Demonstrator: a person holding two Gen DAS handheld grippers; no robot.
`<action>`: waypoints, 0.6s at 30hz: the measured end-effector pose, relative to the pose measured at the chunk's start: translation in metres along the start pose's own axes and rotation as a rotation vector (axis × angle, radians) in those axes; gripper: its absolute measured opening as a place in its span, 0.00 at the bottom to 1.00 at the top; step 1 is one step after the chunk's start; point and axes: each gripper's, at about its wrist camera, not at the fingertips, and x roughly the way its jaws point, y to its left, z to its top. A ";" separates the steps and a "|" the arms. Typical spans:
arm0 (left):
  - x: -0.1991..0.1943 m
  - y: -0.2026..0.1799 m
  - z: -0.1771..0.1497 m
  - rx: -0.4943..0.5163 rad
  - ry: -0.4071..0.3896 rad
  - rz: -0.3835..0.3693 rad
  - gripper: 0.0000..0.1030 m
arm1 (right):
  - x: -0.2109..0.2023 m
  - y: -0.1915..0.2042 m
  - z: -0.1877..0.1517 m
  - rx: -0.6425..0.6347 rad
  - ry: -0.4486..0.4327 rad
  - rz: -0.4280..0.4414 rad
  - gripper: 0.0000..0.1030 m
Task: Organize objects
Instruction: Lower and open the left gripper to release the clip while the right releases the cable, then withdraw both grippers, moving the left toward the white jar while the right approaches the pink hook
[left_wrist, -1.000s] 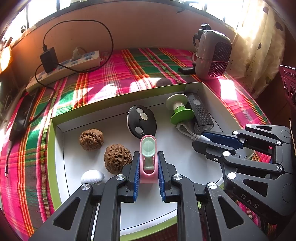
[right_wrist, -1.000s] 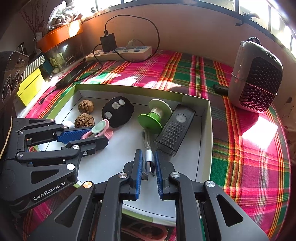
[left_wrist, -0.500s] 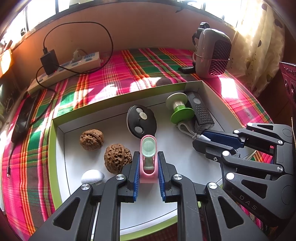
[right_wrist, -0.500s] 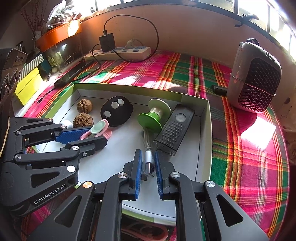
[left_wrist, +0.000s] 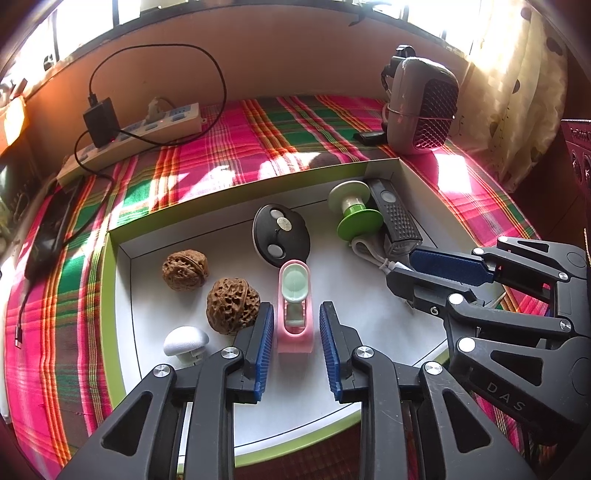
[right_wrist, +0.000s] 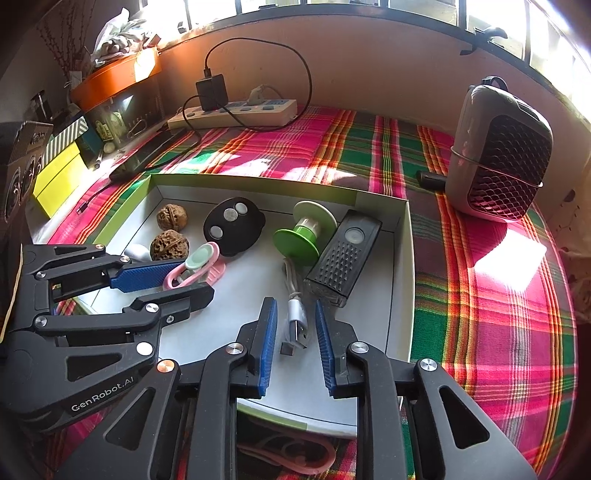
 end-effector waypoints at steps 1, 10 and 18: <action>-0.002 0.000 -0.001 0.000 -0.002 0.001 0.23 | -0.002 0.001 0.000 0.000 -0.004 -0.002 0.22; -0.017 -0.002 -0.009 -0.003 -0.027 0.009 0.23 | -0.017 0.008 -0.008 0.009 -0.040 -0.006 0.23; -0.034 -0.005 -0.019 -0.002 -0.061 0.019 0.24 | -0.034 0.012 -0.016 0.032 -0.077 -0.018 0.24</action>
